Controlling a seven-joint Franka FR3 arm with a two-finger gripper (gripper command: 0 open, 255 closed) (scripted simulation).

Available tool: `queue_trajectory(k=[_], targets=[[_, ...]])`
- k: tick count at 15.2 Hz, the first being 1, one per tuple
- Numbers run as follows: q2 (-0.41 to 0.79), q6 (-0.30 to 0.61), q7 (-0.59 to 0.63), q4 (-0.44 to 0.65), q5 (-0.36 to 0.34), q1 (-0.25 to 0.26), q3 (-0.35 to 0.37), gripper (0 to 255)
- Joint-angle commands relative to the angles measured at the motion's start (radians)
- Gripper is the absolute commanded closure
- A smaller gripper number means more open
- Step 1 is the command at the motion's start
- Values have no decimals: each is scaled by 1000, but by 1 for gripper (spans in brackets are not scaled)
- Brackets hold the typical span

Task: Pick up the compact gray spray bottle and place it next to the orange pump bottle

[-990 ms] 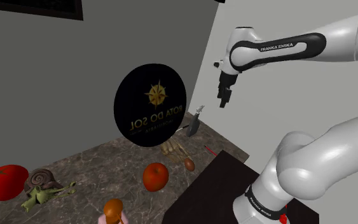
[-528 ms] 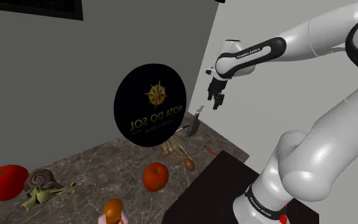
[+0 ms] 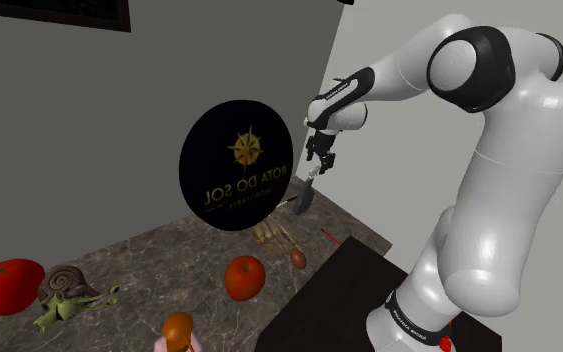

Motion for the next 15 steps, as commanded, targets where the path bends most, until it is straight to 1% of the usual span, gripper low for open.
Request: queue_trajectory(k=[1, 9, 15], targets=[[78, 16, -123, 51, 81, -38, 39, 0], [165, 92, -177, 48, 161, -83, 89, 0], [165, 92, -177, 48, 161, -83, 89, 0]])
